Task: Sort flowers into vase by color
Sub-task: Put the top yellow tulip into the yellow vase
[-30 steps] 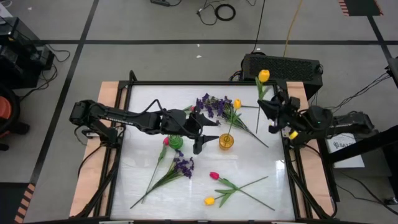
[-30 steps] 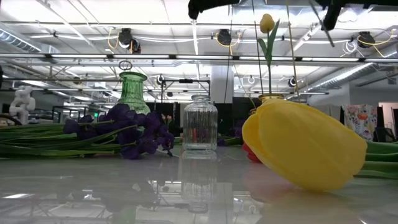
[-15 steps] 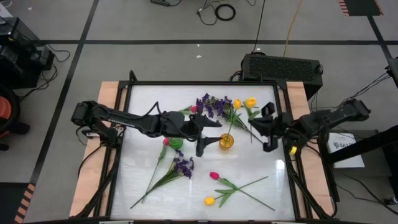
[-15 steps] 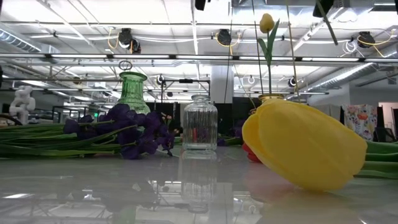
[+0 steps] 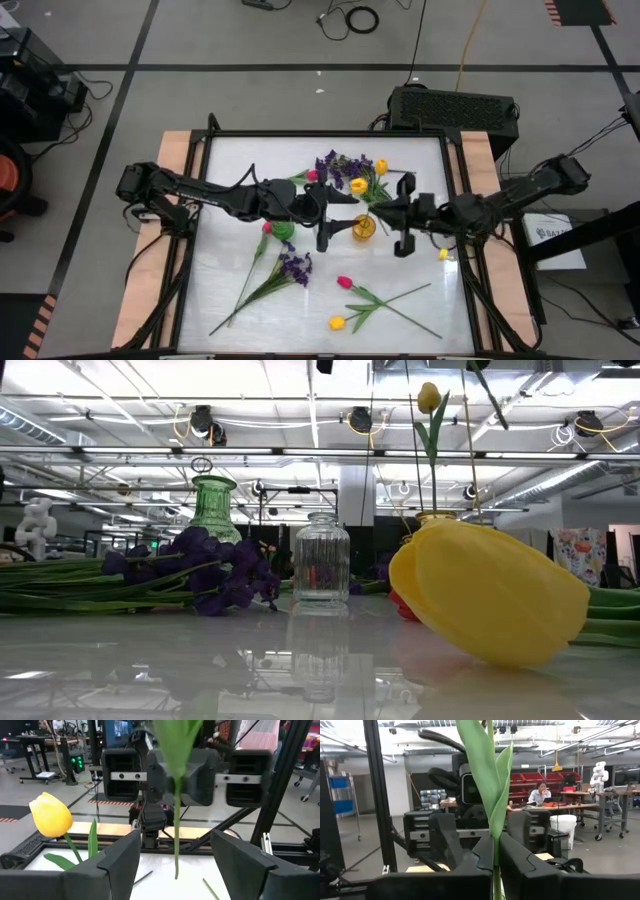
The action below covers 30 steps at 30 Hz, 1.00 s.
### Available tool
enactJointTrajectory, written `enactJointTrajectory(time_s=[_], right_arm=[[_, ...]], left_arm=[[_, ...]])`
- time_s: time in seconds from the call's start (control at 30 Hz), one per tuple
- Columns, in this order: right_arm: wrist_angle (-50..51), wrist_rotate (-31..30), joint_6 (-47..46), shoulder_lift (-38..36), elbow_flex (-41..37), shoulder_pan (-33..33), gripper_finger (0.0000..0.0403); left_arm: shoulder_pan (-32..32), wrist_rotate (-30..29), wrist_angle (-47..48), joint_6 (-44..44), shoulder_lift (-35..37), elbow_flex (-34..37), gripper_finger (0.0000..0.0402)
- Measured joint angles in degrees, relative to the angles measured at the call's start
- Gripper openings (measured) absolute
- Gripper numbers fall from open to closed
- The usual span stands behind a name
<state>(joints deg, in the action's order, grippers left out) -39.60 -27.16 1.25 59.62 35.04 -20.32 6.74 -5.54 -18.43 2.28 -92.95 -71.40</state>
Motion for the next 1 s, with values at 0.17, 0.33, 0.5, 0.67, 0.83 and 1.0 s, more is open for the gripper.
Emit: enactJointTrajectory(time_s=[0.17, 0.33, 0.5, 0.67, 0.83, 1.0], right_arm=[[0.01, 0.02, 1.18, 5.33, 4.1, 0.0, 0.0004], [0.09, 0.04, 2.2, 8.91, 6.47, 0.0, 0.0004], [0.02, 0.01, 2.5, 10.21, 7.14, 0.0, 0.0004], [-0.08, -0.1, 2.89, 10.31, 7.14, 0.07, 0.0004], [-0.08, -0.13, 3.16, 10.31, 7.14, 0.07, 0.0004], [-0.03, -0.12, 3.94, 10.31, 7.14, 0.07, 0.0004]], left_arm=[[-0.02, 0.04, -0.96, 0.39, -0.69, -0.06, 0.0248], [-0.02, 1.23, -1.02, 0.42, -1.11, -0.02, 0.0248], [0.0, 2.61, -1.1, 0.44, -1.27, -0.02, 0.0248], [-0.1, 2.75, -1.2, 1.46, -1.27, -0.02, 0.0226], [-0.39, 4.29, -1.21, 1.49, -1.27, -0.02, 0.0154], [-0.39, 5.11, -1.26, 0.42, -1.27, -0.02, 0.0074]])
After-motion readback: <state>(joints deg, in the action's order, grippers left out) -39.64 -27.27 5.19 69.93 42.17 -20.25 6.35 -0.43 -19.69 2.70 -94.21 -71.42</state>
